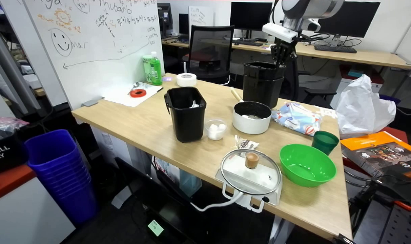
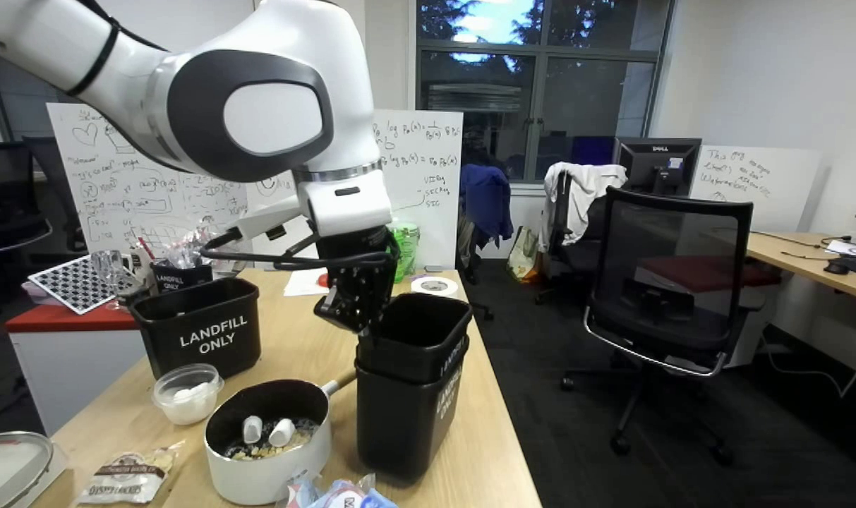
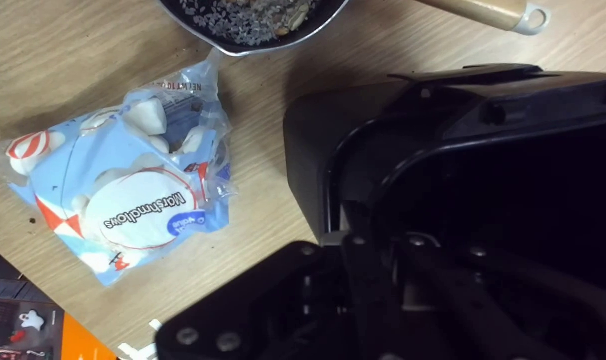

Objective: Remove the black bin from the other black bin

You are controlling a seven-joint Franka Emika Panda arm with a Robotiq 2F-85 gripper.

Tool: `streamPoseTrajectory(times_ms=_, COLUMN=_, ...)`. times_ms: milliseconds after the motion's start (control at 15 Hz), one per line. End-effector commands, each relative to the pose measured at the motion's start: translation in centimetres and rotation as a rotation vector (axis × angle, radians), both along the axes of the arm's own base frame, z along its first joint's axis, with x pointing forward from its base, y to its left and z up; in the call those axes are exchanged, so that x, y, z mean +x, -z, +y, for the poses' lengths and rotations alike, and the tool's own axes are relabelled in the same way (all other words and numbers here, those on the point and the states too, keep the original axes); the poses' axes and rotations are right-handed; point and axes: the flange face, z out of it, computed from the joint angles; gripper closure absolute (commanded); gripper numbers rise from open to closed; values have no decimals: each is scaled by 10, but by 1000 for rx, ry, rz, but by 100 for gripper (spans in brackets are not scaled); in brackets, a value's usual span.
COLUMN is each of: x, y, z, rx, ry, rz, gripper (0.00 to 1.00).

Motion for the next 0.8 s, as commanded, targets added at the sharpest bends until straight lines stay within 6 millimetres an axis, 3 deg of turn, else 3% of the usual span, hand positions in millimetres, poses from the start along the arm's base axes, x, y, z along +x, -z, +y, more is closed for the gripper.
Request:
streamPoseTrajectory(times_ms=0, x=4, y=-16, z=-3, rx=21, ry=12, rz=-44, gripper=98)
streamPoseTrajectory(times_ms=533, x=8, y=-59, z=-10, rx=54, ry=24, rz=-164, gripper=98)
streamPoseTrajectory(times_ms=733, x=1, y=-44, z=1, rx=62, ry=-63, rz=-104, gripper=98)
